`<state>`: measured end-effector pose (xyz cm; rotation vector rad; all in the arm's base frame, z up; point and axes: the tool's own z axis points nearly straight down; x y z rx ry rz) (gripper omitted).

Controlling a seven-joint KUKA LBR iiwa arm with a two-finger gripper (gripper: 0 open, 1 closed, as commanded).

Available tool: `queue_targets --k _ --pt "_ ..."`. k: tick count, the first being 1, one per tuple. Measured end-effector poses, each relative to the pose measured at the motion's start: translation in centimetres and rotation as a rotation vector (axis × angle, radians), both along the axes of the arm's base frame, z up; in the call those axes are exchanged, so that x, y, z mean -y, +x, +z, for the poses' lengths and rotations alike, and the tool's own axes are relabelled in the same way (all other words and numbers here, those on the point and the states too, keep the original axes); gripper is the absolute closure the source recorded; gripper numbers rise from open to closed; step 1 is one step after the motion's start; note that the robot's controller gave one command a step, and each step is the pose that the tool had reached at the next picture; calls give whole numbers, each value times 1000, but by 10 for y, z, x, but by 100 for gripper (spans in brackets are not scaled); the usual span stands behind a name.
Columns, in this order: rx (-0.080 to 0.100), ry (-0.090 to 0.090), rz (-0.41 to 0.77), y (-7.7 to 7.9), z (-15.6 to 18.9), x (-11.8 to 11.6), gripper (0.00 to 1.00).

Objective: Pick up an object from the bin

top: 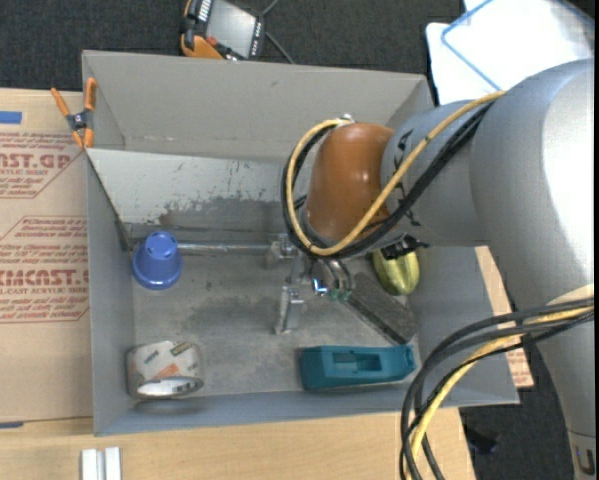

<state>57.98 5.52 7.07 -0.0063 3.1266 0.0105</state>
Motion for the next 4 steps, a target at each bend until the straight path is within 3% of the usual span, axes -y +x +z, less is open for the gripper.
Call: queue_targets --k 1,2,3,4 --pt "2 -7 7 12 0 77 0" --pt "1 4 -3 0 10 47 0" --pt "3 -4 -26 4 17 100 0" --pt "1 5 -37 -4 13 83 0"
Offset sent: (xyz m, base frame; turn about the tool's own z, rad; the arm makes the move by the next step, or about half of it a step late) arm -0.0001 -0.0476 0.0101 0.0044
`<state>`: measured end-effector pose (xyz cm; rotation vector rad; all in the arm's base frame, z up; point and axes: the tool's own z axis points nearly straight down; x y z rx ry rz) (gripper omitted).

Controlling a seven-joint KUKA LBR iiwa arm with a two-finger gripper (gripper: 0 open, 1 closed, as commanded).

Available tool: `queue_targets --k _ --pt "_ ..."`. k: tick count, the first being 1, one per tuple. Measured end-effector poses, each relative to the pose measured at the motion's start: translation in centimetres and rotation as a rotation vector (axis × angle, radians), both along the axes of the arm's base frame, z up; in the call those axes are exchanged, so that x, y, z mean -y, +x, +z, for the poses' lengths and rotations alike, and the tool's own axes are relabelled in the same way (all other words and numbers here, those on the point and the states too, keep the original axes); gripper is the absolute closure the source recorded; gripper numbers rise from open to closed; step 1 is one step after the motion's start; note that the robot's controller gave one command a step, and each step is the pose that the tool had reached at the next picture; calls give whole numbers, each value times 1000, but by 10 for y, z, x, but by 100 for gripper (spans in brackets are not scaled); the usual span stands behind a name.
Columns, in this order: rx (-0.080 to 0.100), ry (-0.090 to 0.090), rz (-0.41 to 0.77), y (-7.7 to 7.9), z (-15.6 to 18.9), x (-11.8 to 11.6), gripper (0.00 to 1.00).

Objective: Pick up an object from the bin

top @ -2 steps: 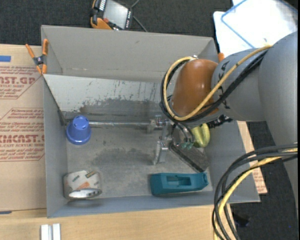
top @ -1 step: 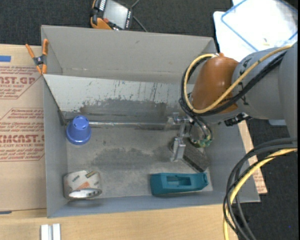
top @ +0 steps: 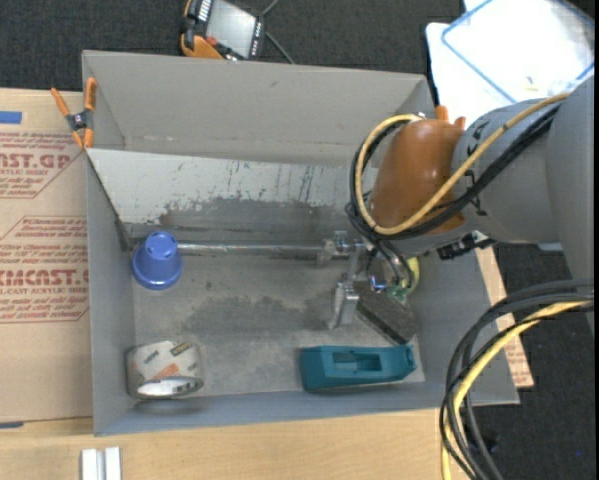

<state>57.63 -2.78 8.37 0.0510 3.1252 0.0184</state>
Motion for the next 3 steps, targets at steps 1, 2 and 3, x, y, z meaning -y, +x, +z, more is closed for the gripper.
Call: queue_targets --k 1,2,3 --pt "2 -3 -165 -8 -14 73 0" --pt "6 -2 149 -9 -13 55 100" --pt "6 -1 149 -9 -13 55 100"
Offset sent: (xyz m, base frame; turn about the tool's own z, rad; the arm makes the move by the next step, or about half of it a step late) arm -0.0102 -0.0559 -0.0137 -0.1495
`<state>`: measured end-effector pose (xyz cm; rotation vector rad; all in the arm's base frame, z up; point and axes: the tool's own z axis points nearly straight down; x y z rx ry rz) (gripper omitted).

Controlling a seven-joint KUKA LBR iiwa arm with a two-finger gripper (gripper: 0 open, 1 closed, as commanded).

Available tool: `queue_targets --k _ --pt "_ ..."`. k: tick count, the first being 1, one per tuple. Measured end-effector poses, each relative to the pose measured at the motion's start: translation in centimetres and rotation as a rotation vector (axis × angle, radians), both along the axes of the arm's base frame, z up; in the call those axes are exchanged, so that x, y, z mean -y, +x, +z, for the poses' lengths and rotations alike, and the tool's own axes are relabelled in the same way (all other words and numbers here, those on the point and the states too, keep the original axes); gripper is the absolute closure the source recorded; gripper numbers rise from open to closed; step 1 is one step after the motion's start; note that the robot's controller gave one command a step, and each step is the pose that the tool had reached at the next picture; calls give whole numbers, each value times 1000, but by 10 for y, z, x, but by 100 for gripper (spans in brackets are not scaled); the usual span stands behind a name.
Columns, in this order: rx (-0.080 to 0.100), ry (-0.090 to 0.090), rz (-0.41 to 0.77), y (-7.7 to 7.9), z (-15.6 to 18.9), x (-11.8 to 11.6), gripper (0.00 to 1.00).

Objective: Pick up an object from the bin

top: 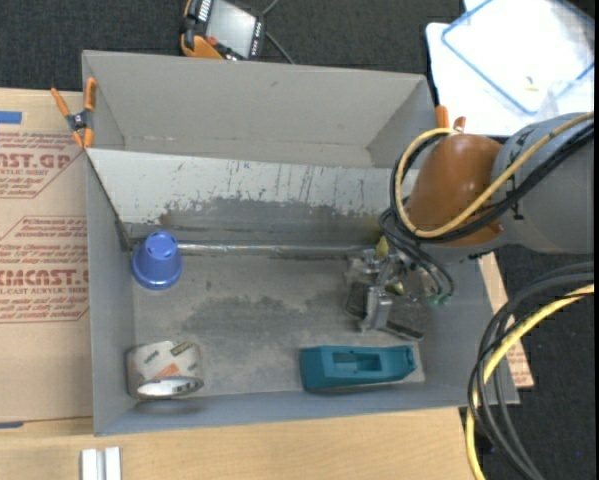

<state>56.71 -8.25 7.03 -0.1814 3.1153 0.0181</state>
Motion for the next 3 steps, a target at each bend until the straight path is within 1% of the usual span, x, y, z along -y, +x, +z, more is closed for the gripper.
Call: queue_targets --k 1,2,3 --pt "-12 2 -4 -9 18 1 100" --pt "1 -3 187 2 19 -18 100" --pt "-3 1 -55 -23 280 1 100"
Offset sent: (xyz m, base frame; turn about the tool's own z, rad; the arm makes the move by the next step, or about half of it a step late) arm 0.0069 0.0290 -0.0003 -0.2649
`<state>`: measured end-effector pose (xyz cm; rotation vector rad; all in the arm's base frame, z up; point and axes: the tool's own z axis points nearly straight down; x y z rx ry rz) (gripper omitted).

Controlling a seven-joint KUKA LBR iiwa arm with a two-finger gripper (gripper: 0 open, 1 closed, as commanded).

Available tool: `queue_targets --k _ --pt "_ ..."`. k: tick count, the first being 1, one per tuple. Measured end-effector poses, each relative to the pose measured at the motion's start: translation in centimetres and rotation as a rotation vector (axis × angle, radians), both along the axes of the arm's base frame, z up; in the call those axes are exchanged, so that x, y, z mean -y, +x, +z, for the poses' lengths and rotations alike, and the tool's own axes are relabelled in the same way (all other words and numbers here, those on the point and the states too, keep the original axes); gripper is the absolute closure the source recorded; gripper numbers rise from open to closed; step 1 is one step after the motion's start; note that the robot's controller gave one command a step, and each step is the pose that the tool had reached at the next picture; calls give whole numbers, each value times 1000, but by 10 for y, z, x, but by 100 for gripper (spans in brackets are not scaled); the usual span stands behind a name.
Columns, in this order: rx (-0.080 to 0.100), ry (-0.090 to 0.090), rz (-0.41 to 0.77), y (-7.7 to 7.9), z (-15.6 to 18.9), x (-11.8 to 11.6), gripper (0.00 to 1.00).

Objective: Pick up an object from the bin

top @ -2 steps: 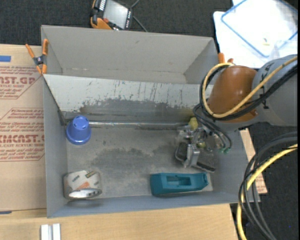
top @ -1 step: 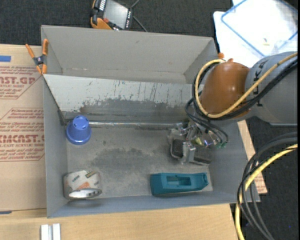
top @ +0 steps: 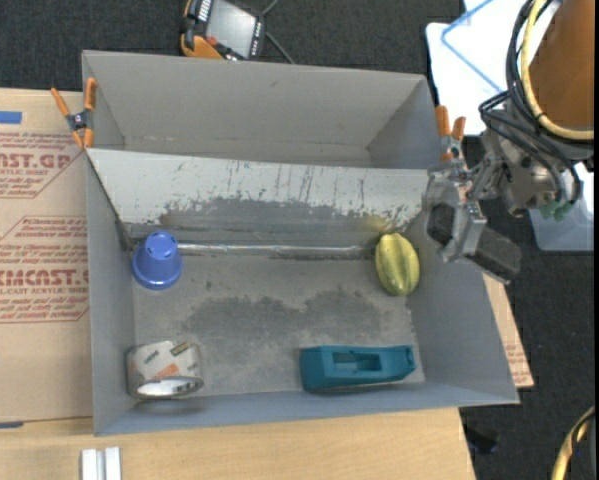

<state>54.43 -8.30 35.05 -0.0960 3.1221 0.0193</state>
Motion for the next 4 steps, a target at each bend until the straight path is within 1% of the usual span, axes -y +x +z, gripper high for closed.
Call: queue_targets --k 1,2,3,4 --pt "4 -1 -15 -2 15 2 100" --pt "10 -1 -48 -2 8 0 100" --pt "12 -6 151 19 21 4 100" --pt "9 -1 4 -9 -31 -8 100"
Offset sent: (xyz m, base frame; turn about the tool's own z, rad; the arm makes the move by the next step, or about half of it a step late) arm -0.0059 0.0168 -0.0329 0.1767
